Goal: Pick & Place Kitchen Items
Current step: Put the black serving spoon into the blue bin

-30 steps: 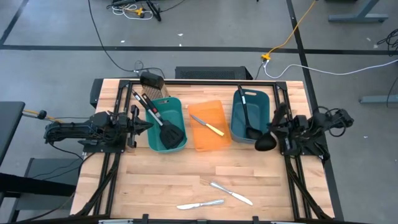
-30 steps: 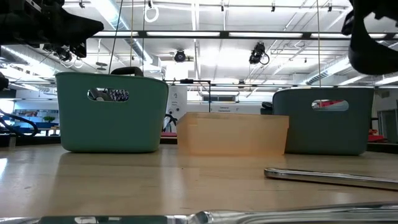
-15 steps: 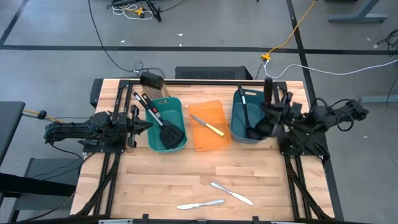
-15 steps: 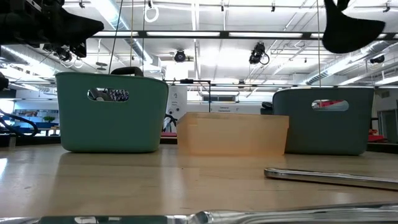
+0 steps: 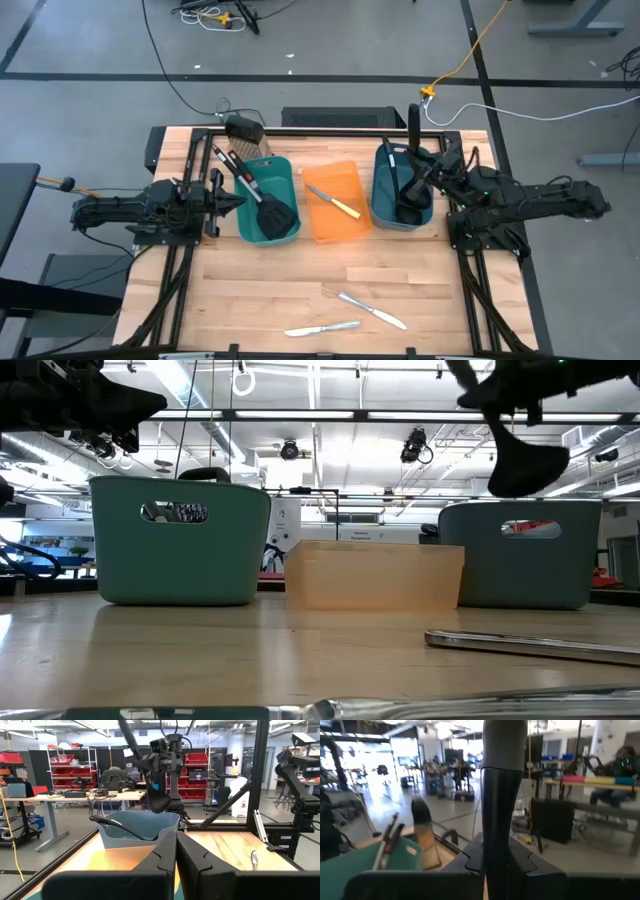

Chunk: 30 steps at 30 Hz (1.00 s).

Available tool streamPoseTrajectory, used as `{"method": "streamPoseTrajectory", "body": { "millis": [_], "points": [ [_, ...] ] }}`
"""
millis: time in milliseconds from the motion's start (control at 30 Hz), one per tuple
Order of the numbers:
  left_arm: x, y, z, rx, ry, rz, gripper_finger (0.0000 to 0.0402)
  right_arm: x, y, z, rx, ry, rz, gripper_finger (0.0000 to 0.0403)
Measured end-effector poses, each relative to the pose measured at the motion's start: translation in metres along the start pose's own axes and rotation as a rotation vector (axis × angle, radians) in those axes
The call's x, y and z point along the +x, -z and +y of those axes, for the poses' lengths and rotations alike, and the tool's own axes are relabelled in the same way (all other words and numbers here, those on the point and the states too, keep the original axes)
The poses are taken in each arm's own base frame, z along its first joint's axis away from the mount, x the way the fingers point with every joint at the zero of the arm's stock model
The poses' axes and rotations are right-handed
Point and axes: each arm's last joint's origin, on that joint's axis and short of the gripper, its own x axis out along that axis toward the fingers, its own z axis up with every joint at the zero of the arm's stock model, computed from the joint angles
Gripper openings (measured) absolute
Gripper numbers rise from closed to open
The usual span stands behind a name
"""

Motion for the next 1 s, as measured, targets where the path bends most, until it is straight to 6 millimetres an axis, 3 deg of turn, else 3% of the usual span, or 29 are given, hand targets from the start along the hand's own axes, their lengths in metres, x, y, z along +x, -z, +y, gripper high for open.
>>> {"method": "streamPoseTrajectory", "body": {
  "millis": [367,567,1000],
  "points": [
    [0.000,0.000,0.000,0.001,0.000,0.000,0.0016,0.036,0.042,-0.012,-0.030,0.055,0.281,0.0041],
    [0.000,0.001,0.000,0.001,0.000,0.010,0.0016,0.052,0.056,-0.013,-0.101,0.072,0.345,0.0041],
    [0.000,0.002,0.000,0.003,0.000,0.017,0.0016,0.078,0.091,-0.011,-0.031,0.089,0.479,0.0041]
  ]
}}
